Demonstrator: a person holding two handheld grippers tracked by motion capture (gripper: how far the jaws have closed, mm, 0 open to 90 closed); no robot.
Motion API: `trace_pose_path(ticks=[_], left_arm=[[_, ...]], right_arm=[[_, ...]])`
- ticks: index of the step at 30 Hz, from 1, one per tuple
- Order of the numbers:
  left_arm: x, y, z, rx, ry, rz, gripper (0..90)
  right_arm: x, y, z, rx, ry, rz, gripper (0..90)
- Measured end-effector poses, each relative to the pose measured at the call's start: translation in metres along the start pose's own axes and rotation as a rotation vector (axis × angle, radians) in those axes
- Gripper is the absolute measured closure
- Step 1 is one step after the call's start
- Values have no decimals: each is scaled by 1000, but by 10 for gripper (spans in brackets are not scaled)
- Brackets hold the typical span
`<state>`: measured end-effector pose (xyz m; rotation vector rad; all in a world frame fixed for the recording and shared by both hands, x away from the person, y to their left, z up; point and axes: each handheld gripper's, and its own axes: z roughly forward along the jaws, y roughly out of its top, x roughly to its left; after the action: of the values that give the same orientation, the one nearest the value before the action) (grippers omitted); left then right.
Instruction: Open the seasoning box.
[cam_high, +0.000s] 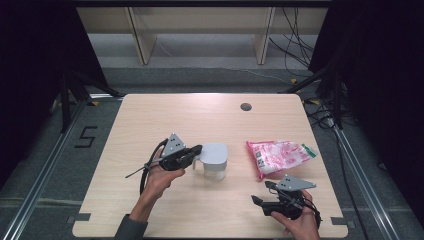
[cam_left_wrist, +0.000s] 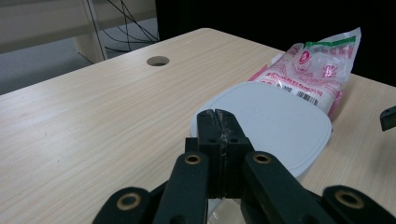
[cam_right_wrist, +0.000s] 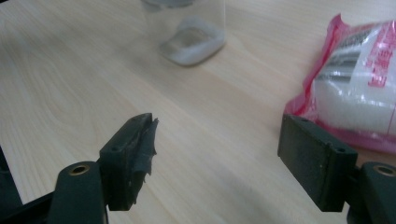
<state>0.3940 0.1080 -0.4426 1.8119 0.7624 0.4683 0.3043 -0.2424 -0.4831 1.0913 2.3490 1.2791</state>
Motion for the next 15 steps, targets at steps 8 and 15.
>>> trace_pose_path(ticks=[8,15], left_arm=[[3,-1,-1,1,-4,-24,882],[4,-1,-1,1,-14,-31,877]], right_arm=[[2,30,9,-136,61,-70,240],[-2,52,20,-137,31,-98,564]])
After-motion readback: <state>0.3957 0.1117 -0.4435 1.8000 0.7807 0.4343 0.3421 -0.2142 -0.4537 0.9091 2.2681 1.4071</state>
